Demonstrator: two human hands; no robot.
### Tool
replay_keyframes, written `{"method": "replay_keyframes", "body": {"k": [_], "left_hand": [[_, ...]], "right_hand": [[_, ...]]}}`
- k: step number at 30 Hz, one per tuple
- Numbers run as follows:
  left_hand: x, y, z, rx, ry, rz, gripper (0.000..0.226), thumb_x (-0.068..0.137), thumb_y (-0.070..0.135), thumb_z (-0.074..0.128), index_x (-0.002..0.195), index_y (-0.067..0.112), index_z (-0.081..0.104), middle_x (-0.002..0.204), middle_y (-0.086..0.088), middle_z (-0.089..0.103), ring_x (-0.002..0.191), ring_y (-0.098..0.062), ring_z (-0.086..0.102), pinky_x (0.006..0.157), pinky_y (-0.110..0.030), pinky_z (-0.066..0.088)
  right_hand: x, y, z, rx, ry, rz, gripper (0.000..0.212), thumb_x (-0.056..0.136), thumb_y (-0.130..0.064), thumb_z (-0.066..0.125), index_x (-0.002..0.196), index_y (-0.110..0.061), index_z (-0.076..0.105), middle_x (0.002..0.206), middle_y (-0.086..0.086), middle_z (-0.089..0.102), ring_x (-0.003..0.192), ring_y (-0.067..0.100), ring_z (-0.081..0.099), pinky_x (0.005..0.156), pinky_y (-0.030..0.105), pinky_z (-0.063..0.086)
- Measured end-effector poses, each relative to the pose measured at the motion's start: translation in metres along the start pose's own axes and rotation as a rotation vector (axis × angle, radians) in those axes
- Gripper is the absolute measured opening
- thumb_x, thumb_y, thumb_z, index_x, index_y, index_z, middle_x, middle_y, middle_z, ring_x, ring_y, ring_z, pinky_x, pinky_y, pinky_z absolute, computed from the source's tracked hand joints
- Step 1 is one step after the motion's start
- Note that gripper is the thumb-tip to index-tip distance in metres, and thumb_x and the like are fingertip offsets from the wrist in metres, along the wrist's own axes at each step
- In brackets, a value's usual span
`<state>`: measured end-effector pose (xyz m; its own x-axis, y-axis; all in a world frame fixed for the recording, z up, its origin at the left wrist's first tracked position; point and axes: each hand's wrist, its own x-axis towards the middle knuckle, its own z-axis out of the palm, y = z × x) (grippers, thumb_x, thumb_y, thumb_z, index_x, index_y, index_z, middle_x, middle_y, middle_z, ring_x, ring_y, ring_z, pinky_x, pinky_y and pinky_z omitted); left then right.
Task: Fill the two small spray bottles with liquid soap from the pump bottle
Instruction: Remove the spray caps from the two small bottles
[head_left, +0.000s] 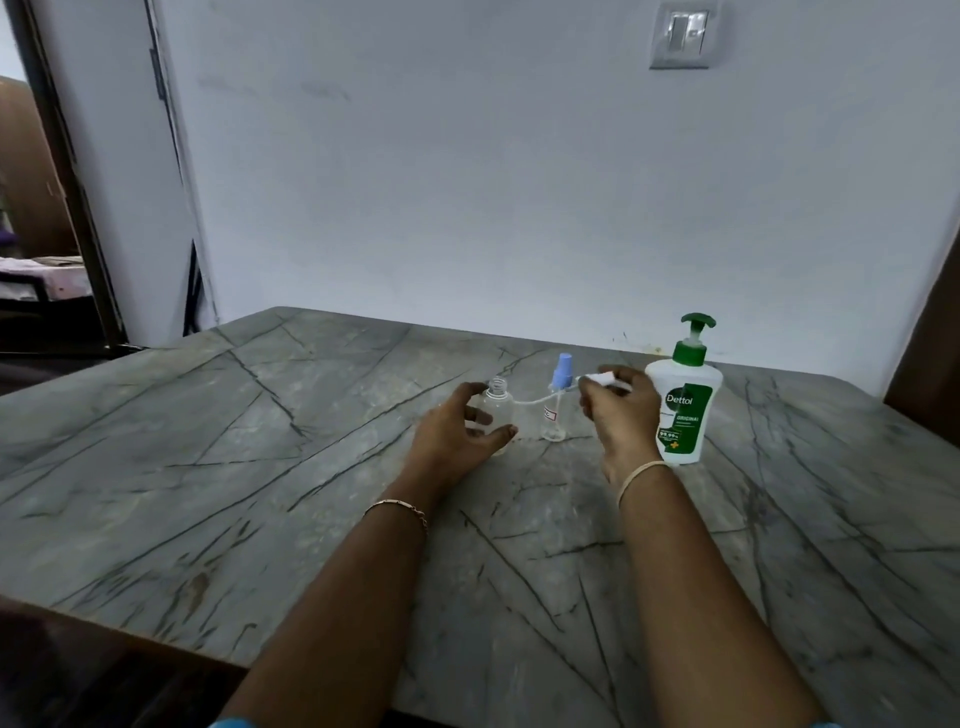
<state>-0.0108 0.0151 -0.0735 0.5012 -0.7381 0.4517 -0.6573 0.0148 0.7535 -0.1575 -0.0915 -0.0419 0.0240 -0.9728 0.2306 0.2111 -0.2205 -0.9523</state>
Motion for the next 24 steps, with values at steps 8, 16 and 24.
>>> {"method": "replay_keyframes", "body": {"k": [8, 16, 24], "left_hand": [[-0.002, 0.000, 0.000, 0.002, -0.046, 0.034, 0.065, 0.072, 0.041, 0.079, 0.128, 0.024, 0.051, 0.101, 0.004, 0.069, 0.089, -0.010, 0.066, 0.082, -0.027, 0.056], [-0.002, 0.001, 0.001, -0.002, -0.083, 0.048, 0.071, 0.071, 0.039, 0.081, 0.132, 0.018, 0.050, 0.109, 0.002, 0.067, 0.093, -0.013, 0.064, 0.084, -0.033, 0.057], [0.000, 0.002, 0.003, 0.008, -0.095, 0.051, 0.071, 0.071, 0.039, 0.080, 0.131, 0.017, 0.050, 0.108, 0.003, 0.067, 0.093, -0.012, 0.065, 0.084, -0.032, 0.057]], "right_hand": [[0.001, 0.013, -0.015, -0.455, -0.213, 0.069, 0.025, 0.061, -0.005, 0.082, 0.071, -0.017, 0.063, 0.082, 0.008, 0.069, 0.085, 0.029, 0.068, 0.085, 0.044, 0.055], [-0.001, 0.015, -0.016, -0.714, -0.237, -0.050, 0.022, 0.067, -0.006, 0.079, 0.080, -0.015, 0.063, 0.087, 0.004, 0.066, 0.089, 0.025, 0.064, 0.083, 0.033, 0.051], [0.002, 0.020, -0.018, -0.804, -0.232, -0.109, 0.021, 0.072, -0.010, 0.077, 0.086, -0.014, 0.063, 0.096, 0.006, 0.068, 0.093, 0.024, 0.063, 0.083, 0.029, 0.048]]}}
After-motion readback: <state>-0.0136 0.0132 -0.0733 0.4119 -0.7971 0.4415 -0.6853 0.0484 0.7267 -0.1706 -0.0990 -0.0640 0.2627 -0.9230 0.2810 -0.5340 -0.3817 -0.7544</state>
